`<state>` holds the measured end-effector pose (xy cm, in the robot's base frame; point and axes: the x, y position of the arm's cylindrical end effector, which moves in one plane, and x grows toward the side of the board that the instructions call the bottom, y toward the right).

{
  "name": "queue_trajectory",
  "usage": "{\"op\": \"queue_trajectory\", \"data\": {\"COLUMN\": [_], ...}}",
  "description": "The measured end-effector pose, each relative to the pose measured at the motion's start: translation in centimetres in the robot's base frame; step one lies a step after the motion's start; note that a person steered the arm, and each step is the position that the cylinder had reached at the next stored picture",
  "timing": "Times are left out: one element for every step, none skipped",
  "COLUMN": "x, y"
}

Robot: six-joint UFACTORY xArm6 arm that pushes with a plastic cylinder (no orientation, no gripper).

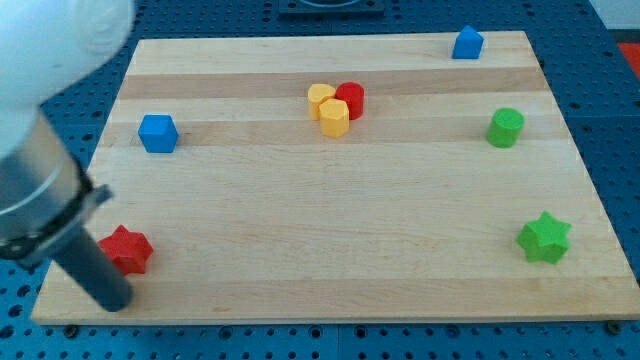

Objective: Slide the red star towards the blue cube

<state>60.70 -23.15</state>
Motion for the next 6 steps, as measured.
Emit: {"op": "queue_trajectory", "data": {"x": [0.0,-0.4,-1.5,-2.7,-4.4,-5.5], "y": [-2.8,-2.4,-0.4,2.0,2.4,1.0]}}
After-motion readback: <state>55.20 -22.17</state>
